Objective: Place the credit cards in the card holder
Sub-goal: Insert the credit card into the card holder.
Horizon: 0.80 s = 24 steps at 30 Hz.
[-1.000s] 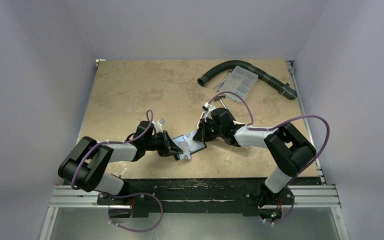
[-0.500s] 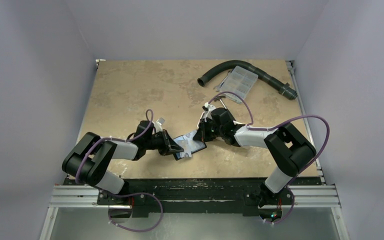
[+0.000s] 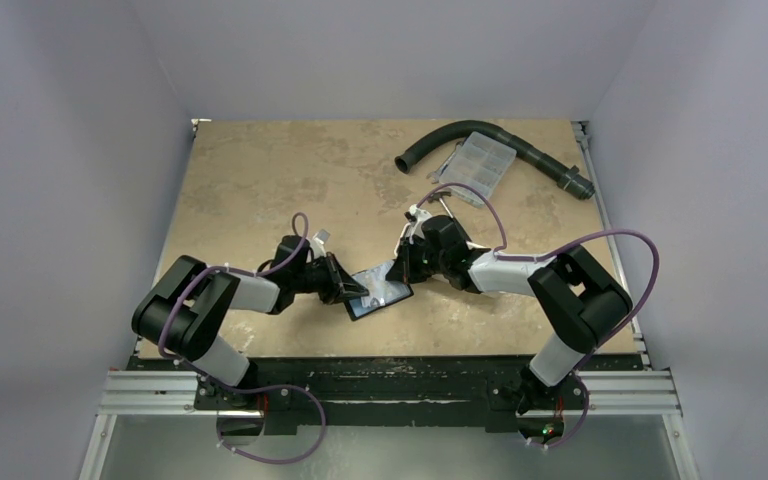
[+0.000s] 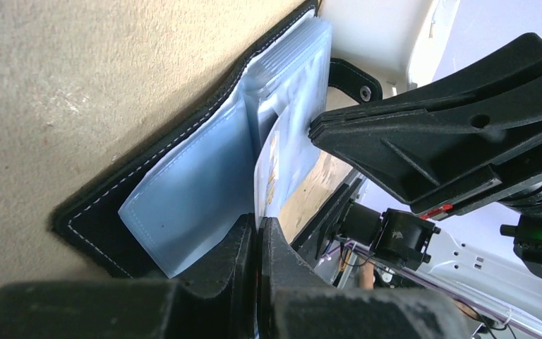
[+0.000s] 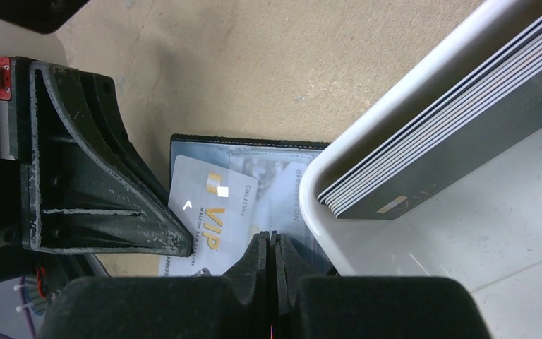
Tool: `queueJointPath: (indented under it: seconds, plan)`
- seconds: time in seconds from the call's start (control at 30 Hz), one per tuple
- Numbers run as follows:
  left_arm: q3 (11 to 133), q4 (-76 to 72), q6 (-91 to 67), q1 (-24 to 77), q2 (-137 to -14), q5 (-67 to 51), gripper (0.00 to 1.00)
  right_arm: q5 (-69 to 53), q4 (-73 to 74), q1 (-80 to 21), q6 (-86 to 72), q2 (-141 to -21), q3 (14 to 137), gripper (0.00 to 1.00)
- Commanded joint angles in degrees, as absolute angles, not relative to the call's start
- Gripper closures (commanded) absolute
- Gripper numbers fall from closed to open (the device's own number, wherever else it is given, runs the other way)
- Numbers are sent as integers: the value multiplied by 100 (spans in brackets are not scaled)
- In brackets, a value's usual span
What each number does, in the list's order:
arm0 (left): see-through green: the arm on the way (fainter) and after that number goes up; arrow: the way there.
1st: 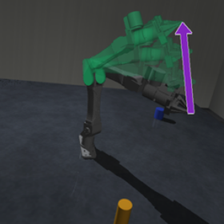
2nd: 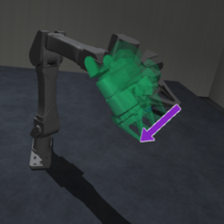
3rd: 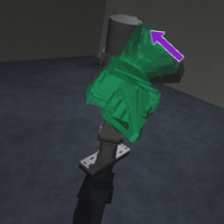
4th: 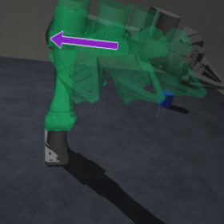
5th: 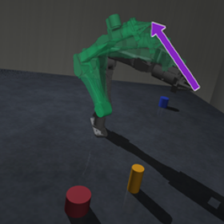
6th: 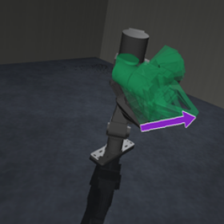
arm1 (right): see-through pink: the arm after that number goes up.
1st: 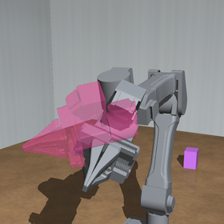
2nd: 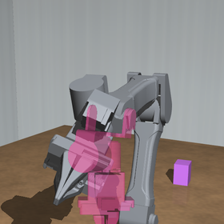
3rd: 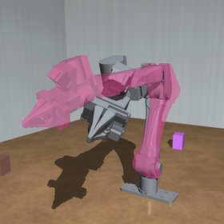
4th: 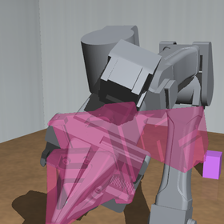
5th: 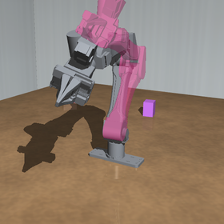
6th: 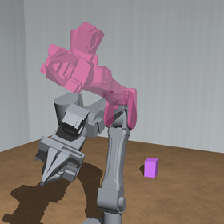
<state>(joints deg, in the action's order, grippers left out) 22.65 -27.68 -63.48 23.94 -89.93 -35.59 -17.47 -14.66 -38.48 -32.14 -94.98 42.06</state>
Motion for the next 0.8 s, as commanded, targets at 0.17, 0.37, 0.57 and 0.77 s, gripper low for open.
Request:
queueJointPath:
  seconds: [0.17, 0.37, 0.57, 0.77]
  plan:
    - [2197, -2789, -6495, 2329, -8884, -2621, 100, -1650, -1063, -3840, -3111, -9748, 4151, 100]
    - [2050, -2872, -6552, 2329, -8829, -2401, 100, -1664, -1106, -3841, -3128, -9773, 4132, 100]
    - [1936, -3084, -6637, 2338, -8837, -2327, 100, -1648, -1110, -3841, -3146, -9799, 4140, 100]
    - [1788, -3615, -6904, 2400, -8997, -2427, 100, -1625, -1127, -3840, -3179, -9793, 4129, 100]
